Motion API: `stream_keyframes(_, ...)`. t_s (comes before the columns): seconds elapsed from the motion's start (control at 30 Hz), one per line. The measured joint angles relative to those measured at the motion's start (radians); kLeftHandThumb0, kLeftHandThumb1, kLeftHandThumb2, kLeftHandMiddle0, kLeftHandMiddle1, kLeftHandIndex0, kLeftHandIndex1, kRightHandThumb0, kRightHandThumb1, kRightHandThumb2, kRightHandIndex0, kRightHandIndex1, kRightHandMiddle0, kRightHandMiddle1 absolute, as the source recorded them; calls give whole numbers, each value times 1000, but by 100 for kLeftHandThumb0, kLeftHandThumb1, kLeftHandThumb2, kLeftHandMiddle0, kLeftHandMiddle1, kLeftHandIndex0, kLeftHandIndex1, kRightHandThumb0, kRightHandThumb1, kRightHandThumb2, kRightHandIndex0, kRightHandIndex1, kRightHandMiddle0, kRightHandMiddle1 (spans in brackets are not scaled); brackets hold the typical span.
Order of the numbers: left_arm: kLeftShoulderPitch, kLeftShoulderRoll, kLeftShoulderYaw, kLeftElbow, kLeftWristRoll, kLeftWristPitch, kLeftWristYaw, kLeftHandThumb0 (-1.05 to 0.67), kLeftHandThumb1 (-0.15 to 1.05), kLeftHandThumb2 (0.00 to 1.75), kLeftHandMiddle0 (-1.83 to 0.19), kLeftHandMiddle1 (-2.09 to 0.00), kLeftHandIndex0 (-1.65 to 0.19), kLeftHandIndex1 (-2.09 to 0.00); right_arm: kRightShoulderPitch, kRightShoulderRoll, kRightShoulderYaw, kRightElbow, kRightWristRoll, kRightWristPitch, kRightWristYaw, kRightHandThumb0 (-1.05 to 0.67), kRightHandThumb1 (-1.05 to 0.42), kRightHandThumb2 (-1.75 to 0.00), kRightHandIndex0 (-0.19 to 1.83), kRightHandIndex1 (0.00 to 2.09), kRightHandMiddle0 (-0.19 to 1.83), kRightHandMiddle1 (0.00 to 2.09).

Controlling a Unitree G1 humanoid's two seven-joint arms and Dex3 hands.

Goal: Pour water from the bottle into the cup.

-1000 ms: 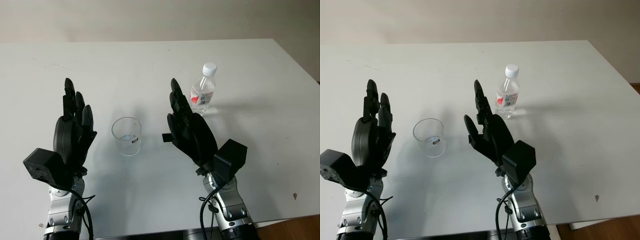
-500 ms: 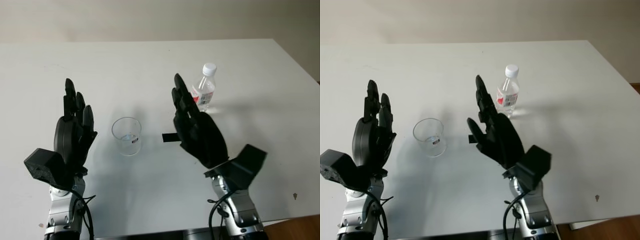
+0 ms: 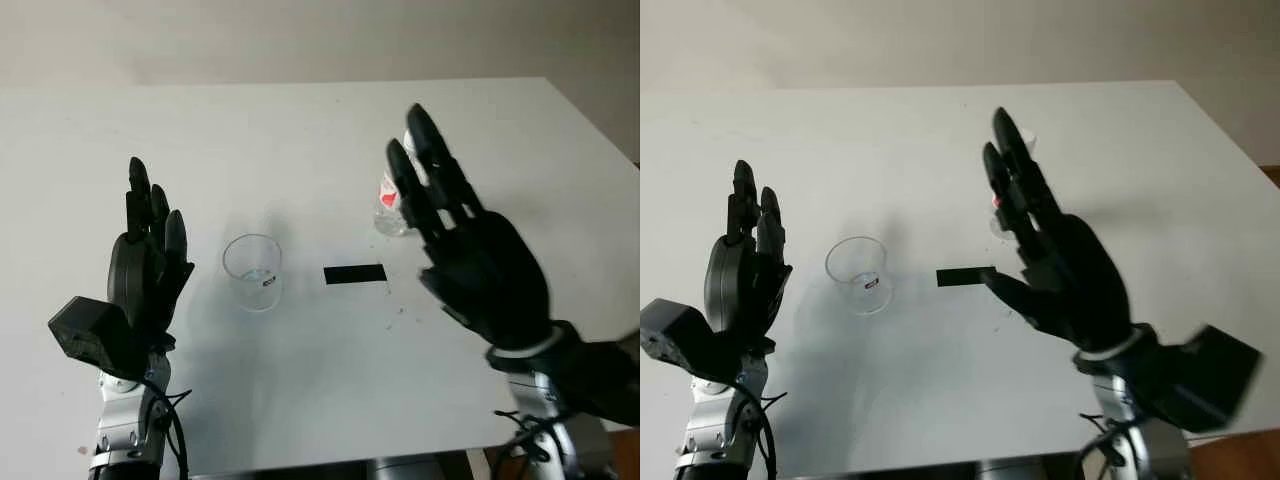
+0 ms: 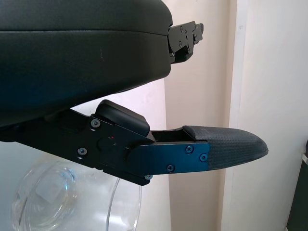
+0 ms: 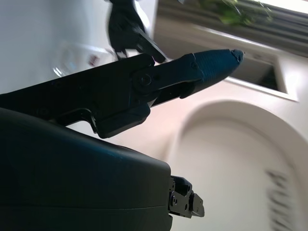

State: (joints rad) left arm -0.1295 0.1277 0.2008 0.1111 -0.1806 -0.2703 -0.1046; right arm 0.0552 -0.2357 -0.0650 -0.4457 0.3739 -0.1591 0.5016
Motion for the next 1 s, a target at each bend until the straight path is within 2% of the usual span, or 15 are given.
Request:
stream_keyframes(0.2, -3, 9, 6, 1, -1, 0, -2, -95, 105, 55, 17, 0, 19, 0, 50, 0, -65, -46, 24, -76, -15, -92, -104, -7, -19, 0, -19, 0)
stream_keyframes(0.43, -4, 13, 10, 1, -1, 1, -4, -97, 105, 53, 18, 0, 19, 0, 73, 18, -142, -51, 24, -174, -74, -87, -104, -6, -19, 0, -19, 0)
stream_keyframes(0.57, -5, 13, 10, 1, -1, 8, -2, -97, 105, 53, 18, 0, 19, 0, 39, 47, -158, 40, -72, -229, -154, -84, -104, -6, -19, 0, -19, 0)
stream_keyframes(0.73, -5, 13, 10, 1, -1, 7, -7, -96, 105, 53, 18, 0, 19, 0, -13, 64, -158, 122, -174, -212, -263, -83, -104, -5, -19, 0, -19, 0)
stream_keyframes(1.0, -6, 15, 12, 1, -1, 2, -13, -96, 105, 53, 16, 0, 19, 0, -155, 63, -143, 353, -169, -119, -299, -90, -104, -5, -19, 0, -19, 0)
